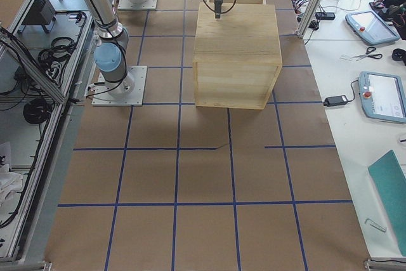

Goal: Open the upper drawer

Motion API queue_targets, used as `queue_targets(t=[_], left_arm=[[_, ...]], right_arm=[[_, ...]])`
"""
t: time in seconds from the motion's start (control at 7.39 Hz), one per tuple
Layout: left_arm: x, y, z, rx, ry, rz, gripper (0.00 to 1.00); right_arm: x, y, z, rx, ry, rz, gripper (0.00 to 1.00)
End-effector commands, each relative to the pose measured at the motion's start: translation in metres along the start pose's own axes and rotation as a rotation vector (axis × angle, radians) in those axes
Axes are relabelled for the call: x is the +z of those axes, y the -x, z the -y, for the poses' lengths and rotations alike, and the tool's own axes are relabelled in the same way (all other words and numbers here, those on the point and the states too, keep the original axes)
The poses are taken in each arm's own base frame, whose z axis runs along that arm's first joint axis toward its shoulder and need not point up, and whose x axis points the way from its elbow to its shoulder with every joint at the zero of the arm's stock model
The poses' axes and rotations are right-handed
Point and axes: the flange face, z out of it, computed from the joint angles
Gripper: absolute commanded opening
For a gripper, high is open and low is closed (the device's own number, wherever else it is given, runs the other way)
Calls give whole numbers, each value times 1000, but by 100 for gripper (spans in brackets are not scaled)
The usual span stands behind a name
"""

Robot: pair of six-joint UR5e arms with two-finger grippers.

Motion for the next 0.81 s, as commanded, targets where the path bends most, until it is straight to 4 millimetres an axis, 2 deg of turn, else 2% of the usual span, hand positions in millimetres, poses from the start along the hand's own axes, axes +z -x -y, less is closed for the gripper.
queue_targets(t=[0.0, 0.14, 0.41, 0.68], left_arm=[[6, 1, 2, -2, 5, 8, 100], [9, 0, 4, -1, 3, 9, 100], [1, 2, 5, -2, -17, 15, 100], [1, 7, 3, -5, -27, 42, 100]], right_arm=[[0, 0, 0, 0, 0, 0, 100], [0, 0, 0, 0, 0, 0, 100], [0, -1, 0, 2, 0, 0, 100], [0, 0, 0, 0, 0, 0, 100]])
